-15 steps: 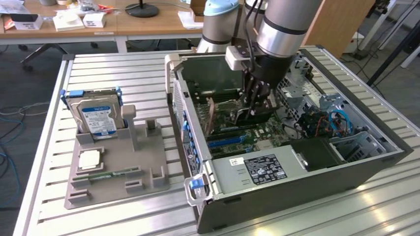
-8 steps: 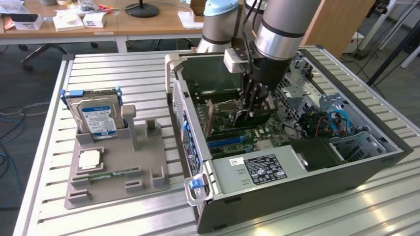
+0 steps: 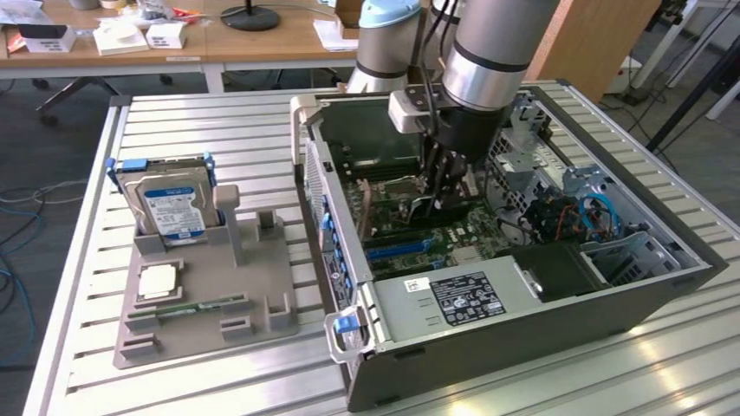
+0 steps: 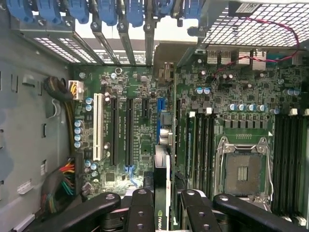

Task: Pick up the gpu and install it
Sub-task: 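Insert the gpu into the slot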

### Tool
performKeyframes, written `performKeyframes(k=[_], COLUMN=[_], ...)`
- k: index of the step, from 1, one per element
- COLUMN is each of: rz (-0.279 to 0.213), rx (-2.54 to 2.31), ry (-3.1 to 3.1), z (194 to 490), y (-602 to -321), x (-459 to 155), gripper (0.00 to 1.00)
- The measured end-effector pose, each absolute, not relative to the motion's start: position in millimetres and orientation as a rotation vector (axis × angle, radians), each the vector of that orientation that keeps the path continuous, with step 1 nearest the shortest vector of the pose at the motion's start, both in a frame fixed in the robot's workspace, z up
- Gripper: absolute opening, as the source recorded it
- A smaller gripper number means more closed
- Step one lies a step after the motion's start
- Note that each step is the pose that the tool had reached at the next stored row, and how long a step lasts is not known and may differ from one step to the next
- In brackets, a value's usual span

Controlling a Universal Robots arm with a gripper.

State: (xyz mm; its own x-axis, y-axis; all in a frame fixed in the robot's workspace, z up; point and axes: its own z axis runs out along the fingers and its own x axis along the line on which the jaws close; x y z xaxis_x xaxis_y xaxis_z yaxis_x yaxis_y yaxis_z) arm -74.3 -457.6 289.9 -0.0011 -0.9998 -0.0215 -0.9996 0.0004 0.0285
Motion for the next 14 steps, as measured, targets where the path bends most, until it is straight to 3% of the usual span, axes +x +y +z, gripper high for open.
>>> performKeyframes(k=[14], rz=[-0.054], rx=[2.218], ry=[-2.22], z=[276], y=[-457], x=[-78], gripper=[0.26])
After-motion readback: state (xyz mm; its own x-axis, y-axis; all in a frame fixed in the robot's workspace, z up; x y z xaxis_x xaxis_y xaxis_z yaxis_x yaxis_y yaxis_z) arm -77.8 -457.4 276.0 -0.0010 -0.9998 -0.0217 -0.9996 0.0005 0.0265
